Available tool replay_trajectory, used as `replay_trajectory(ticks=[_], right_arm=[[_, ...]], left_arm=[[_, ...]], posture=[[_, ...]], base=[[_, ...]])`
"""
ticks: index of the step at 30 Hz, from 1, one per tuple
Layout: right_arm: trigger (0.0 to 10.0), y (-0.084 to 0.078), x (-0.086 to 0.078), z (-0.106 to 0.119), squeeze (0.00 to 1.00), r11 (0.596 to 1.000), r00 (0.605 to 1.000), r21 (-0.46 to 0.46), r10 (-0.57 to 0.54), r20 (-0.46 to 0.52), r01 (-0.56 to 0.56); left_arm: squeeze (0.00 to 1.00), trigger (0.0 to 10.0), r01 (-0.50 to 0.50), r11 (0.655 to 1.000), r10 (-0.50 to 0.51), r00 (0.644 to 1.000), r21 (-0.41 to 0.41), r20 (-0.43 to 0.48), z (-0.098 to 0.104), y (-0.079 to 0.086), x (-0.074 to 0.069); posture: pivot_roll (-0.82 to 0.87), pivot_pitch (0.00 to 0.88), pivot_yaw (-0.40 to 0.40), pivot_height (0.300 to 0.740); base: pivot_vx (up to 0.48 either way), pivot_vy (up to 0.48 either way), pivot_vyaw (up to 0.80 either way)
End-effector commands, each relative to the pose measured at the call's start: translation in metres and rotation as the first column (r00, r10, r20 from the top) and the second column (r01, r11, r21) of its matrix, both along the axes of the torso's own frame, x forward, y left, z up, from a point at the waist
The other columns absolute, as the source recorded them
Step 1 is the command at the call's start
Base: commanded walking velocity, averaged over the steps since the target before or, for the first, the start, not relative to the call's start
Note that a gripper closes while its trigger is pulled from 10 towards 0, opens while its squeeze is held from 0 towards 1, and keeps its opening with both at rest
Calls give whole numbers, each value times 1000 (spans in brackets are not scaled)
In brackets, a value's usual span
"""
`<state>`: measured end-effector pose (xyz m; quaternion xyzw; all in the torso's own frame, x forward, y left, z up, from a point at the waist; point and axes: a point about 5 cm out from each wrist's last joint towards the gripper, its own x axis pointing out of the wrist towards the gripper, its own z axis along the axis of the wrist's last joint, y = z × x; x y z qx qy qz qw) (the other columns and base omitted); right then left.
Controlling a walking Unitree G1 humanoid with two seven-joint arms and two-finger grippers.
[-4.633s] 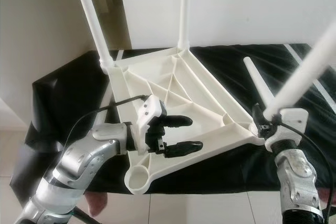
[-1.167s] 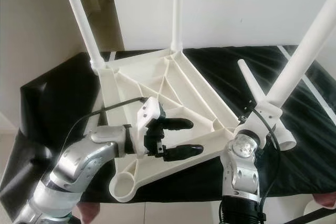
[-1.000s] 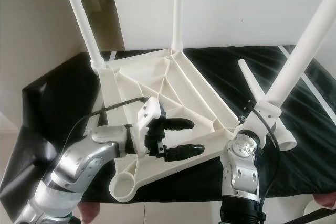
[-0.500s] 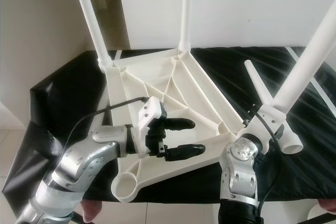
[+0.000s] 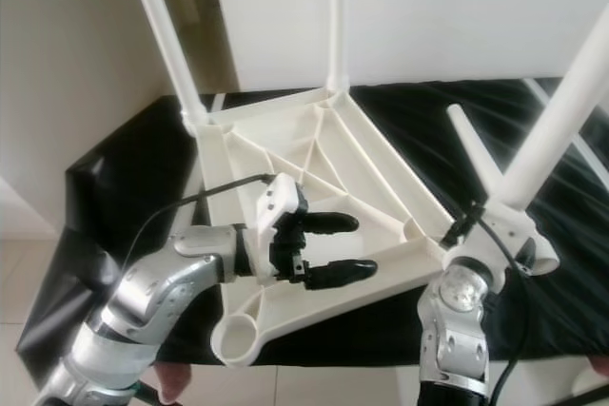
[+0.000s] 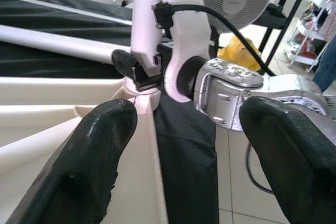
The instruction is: Building children table
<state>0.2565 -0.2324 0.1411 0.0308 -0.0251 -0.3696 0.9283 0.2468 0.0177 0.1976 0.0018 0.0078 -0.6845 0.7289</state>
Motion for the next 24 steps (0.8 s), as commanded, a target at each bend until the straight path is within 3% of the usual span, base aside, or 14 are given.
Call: replay_trajectory(ticks=[1,5,6,12,13,17,21,24], right_arm=[[10000,-3,0,2,1000,1000,1000,-19,12,20,-11],[10000,-8,3,9,973,993,993,-47,109,54,-107],[10000,-13,4,13,0,984,983,-71,170,68,-165],[10000,-27,9,24,0,935,935,-100,347,68,-340],[10000,-26,10,27,0,891,891,-105,449,64,-441],[10000,-30,10,28,0,863,867,-130,497,40,-489],[10000,-35,12,24,0,758,764,-104,644,-32,-643],[10000,-37,12,25,0,726,732,-103,679,-52,-680]], left_arm=[[0,10000,18,1000,-18,1000,6,10,-1,-1,-2],[0,10000,14,1000,-14,1000,0,10,-1,-3,-3],[0,10000,17,1000,-17,1000,-7,9,0,-4,-4],[0,10000,33,999,-33,999,-14,13,0,-8,-6],[0,10000,32,999,-32,999,-15,14,0,-9,-5],[0,10000,32,999,-32,999,-15,15,0,-10,-3],[0,10000,41,999,-41,999,-11,17,-1,-12,-4],[0,10000,47,999,-47,999,-8,17,-1,-13,-5]], posture=[[-65,0,40,740],[-62,0,36,740],[-63,0,37,740],[-76,0,33,740],[-84,0,34,740],[-87,0,33,740],[-92,0,35,740],[-91,0,34,740]], base=[[0,0,0],[0,0,0],[0,0,0],[0,0,0],[0,0,0],[0,0,0],[0,0,0],[0,0,0]])
